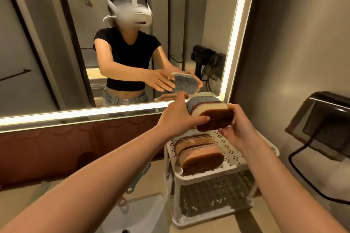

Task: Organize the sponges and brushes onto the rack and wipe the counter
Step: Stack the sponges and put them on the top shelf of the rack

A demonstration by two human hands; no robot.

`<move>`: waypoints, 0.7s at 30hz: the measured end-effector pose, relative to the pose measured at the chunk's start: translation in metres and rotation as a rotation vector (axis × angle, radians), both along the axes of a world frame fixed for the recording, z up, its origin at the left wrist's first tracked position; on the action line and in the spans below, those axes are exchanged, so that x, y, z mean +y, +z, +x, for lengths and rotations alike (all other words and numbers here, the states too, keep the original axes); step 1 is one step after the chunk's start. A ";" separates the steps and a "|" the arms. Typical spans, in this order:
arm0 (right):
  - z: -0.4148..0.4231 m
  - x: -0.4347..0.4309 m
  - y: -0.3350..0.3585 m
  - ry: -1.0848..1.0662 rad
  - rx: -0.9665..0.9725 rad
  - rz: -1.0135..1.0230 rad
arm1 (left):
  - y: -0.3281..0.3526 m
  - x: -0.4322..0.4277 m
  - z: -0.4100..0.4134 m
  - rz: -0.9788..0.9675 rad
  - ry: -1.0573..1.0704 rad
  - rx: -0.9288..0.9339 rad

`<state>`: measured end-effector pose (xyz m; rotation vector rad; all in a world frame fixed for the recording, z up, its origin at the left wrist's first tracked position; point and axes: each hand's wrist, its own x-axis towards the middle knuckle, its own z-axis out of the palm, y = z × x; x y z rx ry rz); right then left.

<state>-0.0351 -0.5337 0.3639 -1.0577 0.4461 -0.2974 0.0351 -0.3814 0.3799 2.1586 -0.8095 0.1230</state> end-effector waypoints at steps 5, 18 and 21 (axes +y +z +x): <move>0.012 -0.026 -0.016 -0.183 0.003 -0.012 | -0.013 -0.048 0.007 0.128 0.006 -0.035; 0.041 -0.069 -0.060 -0.234 0.119 -0.251 | -0.046 -0.090 0.039 0.473 0.081 -0.154; 0.045 -0.071 -0.065 -0.222 0.134 -0.316 | -0.051 -0.091 0.044 0.455 0.085 -0.124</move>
